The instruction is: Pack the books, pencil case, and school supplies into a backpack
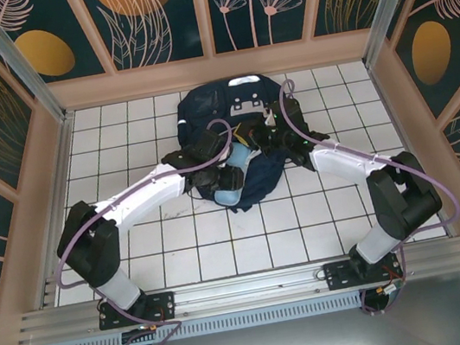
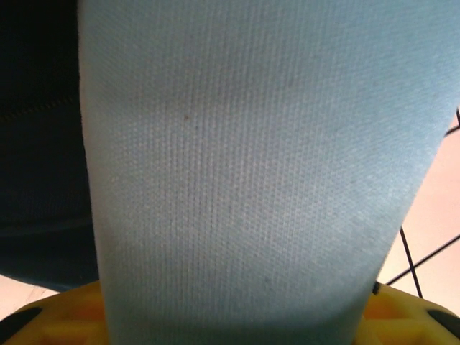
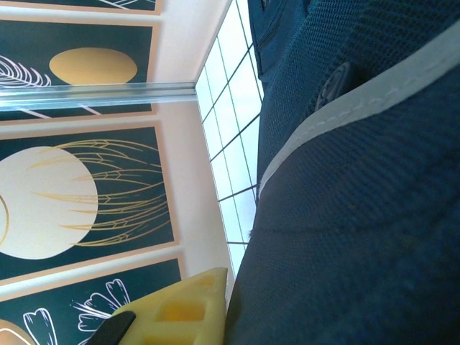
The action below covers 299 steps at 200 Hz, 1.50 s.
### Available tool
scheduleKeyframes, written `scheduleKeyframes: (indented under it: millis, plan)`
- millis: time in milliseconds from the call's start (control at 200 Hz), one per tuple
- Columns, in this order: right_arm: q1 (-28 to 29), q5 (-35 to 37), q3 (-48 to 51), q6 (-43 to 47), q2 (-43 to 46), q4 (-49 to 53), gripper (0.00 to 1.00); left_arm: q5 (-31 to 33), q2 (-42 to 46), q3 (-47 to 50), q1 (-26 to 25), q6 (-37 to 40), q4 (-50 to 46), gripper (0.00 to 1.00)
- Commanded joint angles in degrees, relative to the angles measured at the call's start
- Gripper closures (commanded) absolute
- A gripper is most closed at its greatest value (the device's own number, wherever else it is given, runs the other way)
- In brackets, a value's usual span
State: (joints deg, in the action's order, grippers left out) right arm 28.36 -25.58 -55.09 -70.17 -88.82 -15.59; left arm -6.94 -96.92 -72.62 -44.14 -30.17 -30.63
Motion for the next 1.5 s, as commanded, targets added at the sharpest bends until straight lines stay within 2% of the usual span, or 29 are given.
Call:
scheduleKeyframes:
  millis: [0, 310, 475, 686, 821, 976, 1086, 1171, 1236, 1331, 1491]
  plan:
    - [1.52, -1.98, -0.77, 2.57, 5.59, -3.34, 1.00, 2.74, -0.92, -2.25, 1.10, -3.11, 0.76, 0.63]
    - [1.44, 0.62, 2.70, 2.76, 7.63, -0.29, 1.00, 5.87, -0.95, -1.44, 3.39, -10.48, 11.80, 0.60]
    - [1.61, 0.70, 2.89, 2.58, 6.10, -0.32, 1.00, 6.10, -3.77, -2.14, 3.46, -13.18, 15.35, 0.51]
    - [1.61, 3.72, 4.17, 3.02, 5.21, 1.53, 1.00, 5.64, -1.61, 1.07, 3.73, -13.70, 14.58, 0.28]
    - [1.61, 4.73, 5.12, 3.02, 4.54, 1.62, 1.00, 3.12, 4.01, 3.87, 3.72, -13.04, 12.33, 0.13]
    - [1.52, 4.58, 4.88, 3.10, 3.72, 1.46, 1.00, 1.83, 8.51, 7.43, 3.71, -11.53, 7.21, 0.01]
    - [1.52, 4.51, 4.24, 3.37, 3.46, 1.53, 1.00, -1.61, 11.96, 11.17, 3.76, -11.43, 6.69, 0.01]
    - [1.52, 4.49, 3.69, 3.45, 3.29, 1.56, 1.00, -4.82, 14.25, 13.53, 2.96, -11.94, 7.47, 0.06]
    - [1.52, 4.40, 3.18, 3.46, 3.12, 1.66, 1.00, -5.77, 15.48, 14.79, 1.90, -12.88, 8.11, 0.16]
    - [1.52, 4.31, 2.45, 3.72, 2.78, 2.03, 1.00, -4.51, 17.23, 16.32, 0.45, -16.51, 8.80, 0.37]
    - [1.41, 4.07, 1.44, 4.17, 2.47, 2.84, 1.00, -3.69, 19.17, 21.22, -1.50, -21.73, 14.88, 0.56]
